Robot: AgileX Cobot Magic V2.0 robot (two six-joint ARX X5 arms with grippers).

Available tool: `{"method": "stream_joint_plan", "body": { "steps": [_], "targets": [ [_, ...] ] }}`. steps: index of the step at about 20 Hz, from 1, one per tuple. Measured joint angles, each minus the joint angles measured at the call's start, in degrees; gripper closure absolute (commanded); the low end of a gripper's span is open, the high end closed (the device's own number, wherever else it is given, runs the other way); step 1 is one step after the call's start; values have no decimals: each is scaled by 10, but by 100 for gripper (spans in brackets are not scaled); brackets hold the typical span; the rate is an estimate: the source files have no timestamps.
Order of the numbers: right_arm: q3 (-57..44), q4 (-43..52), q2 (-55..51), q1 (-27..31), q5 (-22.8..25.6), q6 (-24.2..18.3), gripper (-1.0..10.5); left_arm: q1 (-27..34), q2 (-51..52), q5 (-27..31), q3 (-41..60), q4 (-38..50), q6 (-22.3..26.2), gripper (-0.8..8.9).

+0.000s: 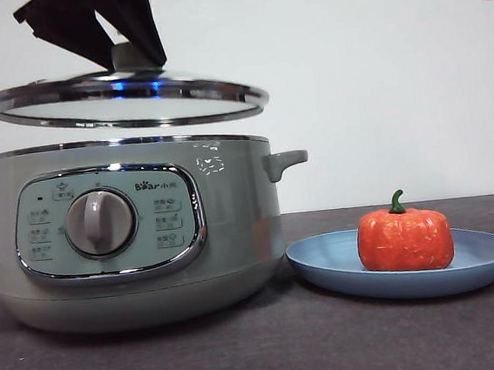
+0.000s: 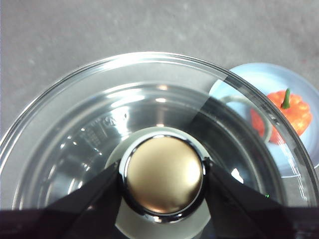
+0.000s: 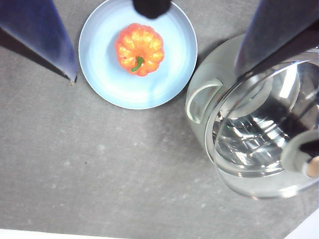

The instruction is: Take the pumpkin out from the steamer,put the pumpkin in the blue plate,close the lid

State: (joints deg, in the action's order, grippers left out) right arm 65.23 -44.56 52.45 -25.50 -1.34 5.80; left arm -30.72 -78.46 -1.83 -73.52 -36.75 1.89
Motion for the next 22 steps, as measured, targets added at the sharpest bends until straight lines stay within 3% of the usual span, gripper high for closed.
{"method": "stream_joint_plan", "body": {
  "steps": [18,22],
  "targets": [
    [0,-5,0,0,0,0,383,0,-17,6,56,51,-18,806],
    [0,-9,0,0,0,0,383,0,-17,6,56,49,-19,519]
  ]
}}
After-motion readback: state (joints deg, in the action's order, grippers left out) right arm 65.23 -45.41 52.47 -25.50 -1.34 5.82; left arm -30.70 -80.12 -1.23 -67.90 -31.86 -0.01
